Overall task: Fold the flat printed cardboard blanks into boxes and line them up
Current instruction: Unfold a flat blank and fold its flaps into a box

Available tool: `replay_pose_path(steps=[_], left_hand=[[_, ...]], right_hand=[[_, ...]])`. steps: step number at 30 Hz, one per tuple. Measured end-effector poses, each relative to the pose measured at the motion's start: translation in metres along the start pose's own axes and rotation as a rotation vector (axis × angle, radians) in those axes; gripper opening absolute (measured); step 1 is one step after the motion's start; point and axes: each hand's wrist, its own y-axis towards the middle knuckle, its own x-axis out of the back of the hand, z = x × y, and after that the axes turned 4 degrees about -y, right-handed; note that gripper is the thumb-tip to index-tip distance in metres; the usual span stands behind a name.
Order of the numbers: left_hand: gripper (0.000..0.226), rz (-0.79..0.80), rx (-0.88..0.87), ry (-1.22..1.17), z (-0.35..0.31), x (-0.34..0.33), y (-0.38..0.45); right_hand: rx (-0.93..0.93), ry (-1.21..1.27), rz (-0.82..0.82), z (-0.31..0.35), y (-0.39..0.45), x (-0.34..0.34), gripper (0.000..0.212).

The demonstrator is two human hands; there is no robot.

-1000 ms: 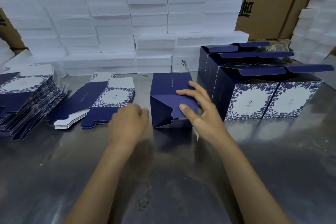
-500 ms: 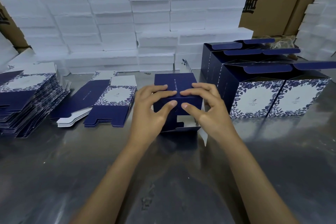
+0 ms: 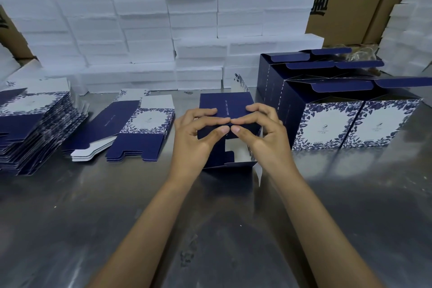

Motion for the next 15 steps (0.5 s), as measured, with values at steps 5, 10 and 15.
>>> replay_pose_path(steps=[5,10,15], left_hand=[[0.020,0.031,0.023,-0.078,0.001,0.008,0.002],[0.018,-0.021,-0.008,-0.069,0.004,0.003,0.000],[0.020,-0.048,-0.043,-0.012,0.004,-0.003,-0.003]], right_hand=[[-0.024,0.100,0.078,-0.004,0.000,0.004,0.026],[-0.031,0.137,0.034,-0.007,0.001,0.003,0.023],[-0.010,0.113,0.039,-0.012,0.005,0.006,0.019]])
